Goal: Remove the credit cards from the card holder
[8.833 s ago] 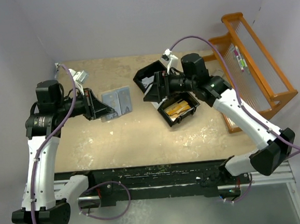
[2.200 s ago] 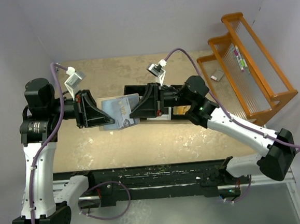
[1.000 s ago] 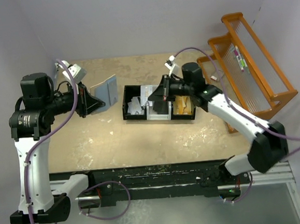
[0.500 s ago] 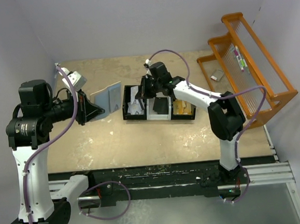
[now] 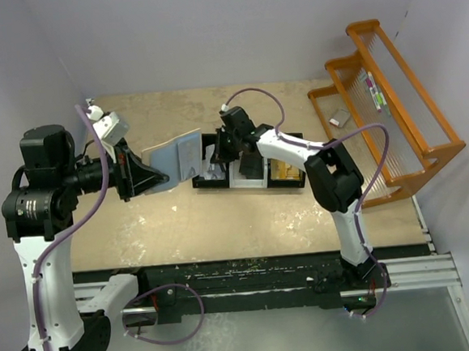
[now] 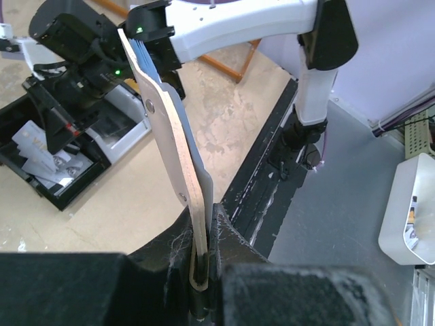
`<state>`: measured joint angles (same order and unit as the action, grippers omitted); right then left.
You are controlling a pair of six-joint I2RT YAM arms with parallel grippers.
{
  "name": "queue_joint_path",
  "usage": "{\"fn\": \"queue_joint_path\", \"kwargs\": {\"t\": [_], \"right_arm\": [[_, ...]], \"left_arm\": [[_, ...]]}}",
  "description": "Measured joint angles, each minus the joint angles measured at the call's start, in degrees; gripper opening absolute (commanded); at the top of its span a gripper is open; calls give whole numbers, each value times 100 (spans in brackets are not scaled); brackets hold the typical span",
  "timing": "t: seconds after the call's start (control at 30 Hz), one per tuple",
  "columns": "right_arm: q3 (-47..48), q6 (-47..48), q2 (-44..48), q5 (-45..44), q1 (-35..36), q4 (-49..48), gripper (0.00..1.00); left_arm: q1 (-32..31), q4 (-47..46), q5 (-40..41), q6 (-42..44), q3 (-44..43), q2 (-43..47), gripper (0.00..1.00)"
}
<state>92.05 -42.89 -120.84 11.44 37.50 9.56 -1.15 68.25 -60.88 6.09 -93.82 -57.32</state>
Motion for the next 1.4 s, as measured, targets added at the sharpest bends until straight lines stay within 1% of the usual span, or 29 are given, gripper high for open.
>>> {"fn": "queue_joint_path", "kwargs": {"t": [0.03, 0.07, 0.13, 0.2, 0.3, 0.43, 0.57, 0.63, 0.67, 0.77, 0.83, 0.9, 1.03, 1.17, 1.3, 1.4], "right_arm": [[70, 0, -28, -42, 4, 52, 4], [118, 2, -44, -87, 11, 72, 9], [240, 7, -70, -192, 35, 101, 24], [313, -2, -70, -306, 66, 133, 30], [363, 17, -68, -448, 125, 177, 36], [363, 24, -63, -570, 203, 282, 38], [363, 26, -33, -671, 240, 420, 42], [363, 44, 42, -772, 262, 544, 48], [363, 55, 109, -791, 262, 586, 53], [267, 109, 514, -761, 262, 649, 65], [11, 153, 1047, -599, 262, 584, 69], [-382, 197, 1794, -201, 258, 387, 73], [-1539, 114, 3458, 933, 262, -828, 77], [-2870, -310, 4719, 1878, 291, -2594, 81], [-3759, -883, 5281, 2426, 341, -4033, 82], [-3947, -1209, 5340, 2658, 417, -4771, 82]], "left_arm": [[0, 2, -52, -44, -39, 9, 0], [0, 0, -87, -66, -70, 17, 0], [0, 7, -164, -101, -122, 33, 0], [0, 4, -227, -109, -173, 33, 0], [0, 7, -323, -125, -251, 33, 0], [0, 2, -404, -223, -361, 28, 0], [0, -2, -466, -262, -457, 28, 0], [0, -2, -496, -273, -490, 28, 0], [0, -4, -503, -299, -498, 28, 0], [0, -76, -542, -404, -501, 55, 0], [0, -210, -564, -549, -498, 76, 0], [0, -476, -621, -774, -468, 118, 0], [0, -1204, -741, -1440, -221, 286, 0], [0, -1943, -901, -2103, -22, 378, 0], [0, -2505, -1080, -2695, 142, 378, 0], [0, -2833, -1185, -3056, 293, 376, 0]]}}
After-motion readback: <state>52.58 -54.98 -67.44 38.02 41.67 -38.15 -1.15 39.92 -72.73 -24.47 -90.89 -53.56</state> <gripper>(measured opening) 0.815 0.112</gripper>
